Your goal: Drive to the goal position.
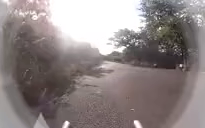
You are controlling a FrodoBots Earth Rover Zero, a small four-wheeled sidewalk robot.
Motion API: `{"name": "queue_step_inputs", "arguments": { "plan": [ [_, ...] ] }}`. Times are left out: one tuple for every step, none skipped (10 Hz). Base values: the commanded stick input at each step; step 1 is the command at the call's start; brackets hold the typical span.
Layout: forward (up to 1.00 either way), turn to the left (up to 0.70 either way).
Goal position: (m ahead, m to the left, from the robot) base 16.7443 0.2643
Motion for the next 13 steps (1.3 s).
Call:
{"name": "queue_step_inputs", "arguments": {
  "plan": [
    [0.5,0.0],
    [0.5,0.0],
    [0.5,0.0],
    [0.5,0.0],
    [0.5,0.0],
    [0.5,0.0],
    [0.5,0.0],
    [0.5,0.0],
    [0.5,0.0],
    [0.5,0.0],
    [0.5,0.0],
    [0.5,0.0],
    [0.5,0.0]
  ]
}}
